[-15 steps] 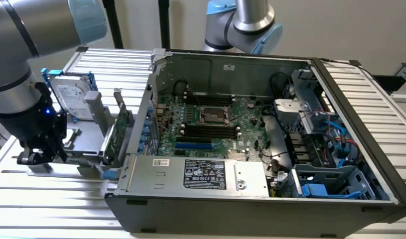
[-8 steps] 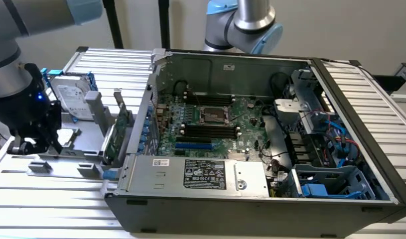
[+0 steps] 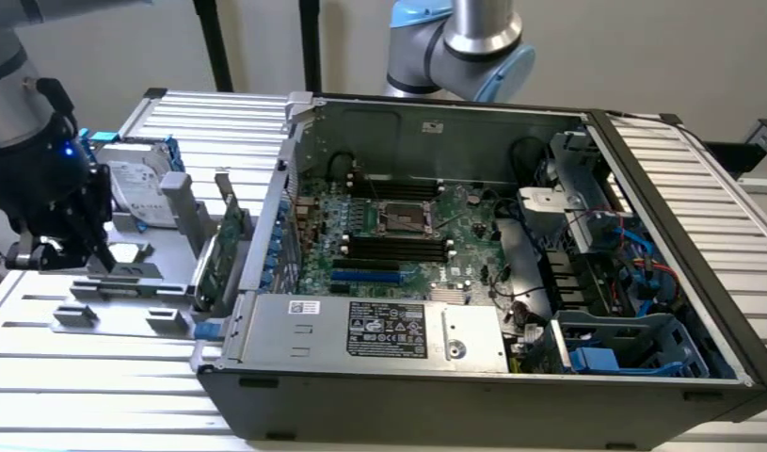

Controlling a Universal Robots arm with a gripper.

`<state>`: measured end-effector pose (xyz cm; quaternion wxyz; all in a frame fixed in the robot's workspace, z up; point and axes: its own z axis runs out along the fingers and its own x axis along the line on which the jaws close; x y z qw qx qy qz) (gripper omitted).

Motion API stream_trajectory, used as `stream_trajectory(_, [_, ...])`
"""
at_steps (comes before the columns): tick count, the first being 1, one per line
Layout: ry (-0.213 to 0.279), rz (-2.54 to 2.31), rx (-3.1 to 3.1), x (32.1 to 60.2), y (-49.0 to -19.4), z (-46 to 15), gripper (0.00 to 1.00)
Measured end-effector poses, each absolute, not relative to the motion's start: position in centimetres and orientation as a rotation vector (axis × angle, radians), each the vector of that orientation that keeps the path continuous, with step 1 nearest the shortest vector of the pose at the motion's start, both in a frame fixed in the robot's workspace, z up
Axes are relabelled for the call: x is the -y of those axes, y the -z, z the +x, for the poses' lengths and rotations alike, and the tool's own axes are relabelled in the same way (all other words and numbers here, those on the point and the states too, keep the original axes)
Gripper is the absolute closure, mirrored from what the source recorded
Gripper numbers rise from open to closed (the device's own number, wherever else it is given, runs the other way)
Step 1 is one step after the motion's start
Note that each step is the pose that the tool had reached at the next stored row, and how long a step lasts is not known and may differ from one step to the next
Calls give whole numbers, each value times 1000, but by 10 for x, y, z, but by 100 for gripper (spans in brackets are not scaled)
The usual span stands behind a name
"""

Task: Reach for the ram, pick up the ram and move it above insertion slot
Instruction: 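Pick up the ram and move it above insertion slot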

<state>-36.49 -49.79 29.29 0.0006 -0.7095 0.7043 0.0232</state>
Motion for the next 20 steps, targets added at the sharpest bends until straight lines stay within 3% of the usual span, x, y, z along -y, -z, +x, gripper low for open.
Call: stream_trajectory(20, [-134, -2246, -2133, 498, -359, -318, 87])
